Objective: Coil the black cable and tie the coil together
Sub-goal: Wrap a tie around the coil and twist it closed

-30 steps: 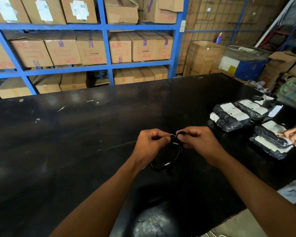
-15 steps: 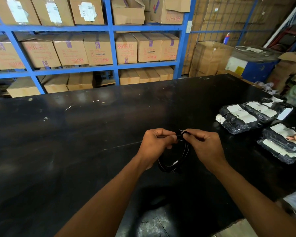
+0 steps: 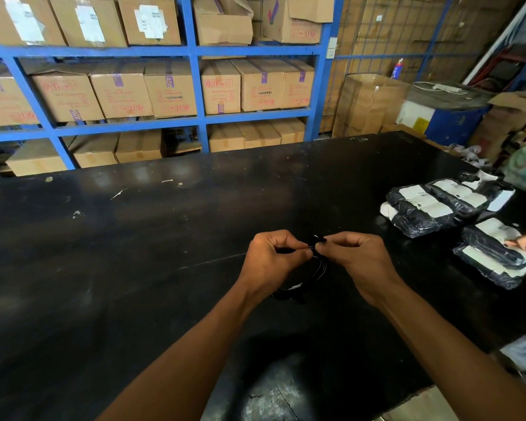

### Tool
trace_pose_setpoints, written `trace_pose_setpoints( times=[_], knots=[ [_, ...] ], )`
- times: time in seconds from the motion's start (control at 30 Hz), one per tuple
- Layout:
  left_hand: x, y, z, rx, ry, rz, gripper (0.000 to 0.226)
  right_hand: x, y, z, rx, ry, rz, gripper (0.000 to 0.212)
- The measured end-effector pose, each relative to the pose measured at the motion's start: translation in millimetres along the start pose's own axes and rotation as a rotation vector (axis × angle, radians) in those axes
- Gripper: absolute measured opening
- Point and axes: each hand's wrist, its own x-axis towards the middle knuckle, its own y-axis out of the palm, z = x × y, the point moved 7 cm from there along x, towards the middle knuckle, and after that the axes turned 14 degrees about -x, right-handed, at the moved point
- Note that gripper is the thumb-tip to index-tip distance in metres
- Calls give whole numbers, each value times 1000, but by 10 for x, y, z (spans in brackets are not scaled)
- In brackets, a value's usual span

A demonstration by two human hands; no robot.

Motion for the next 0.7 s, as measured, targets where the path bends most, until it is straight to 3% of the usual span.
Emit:
trace_pose_setpoints(
  times=[0.17, 0.37, 0.7],
  knots=[
    [-29, -9, 6, -57, -19, 19, 10, 15, 30, 3, 29, 20, 114, 22],
    [-89, 28, -34, -64, -42, 78, 4, -7, 60, 17, -74, 33, 220, 6],
    [-123, -34, -5, -111, -86, -4, 4, -69, 164, 24, -173, 20, -12, 26]
  ],
)
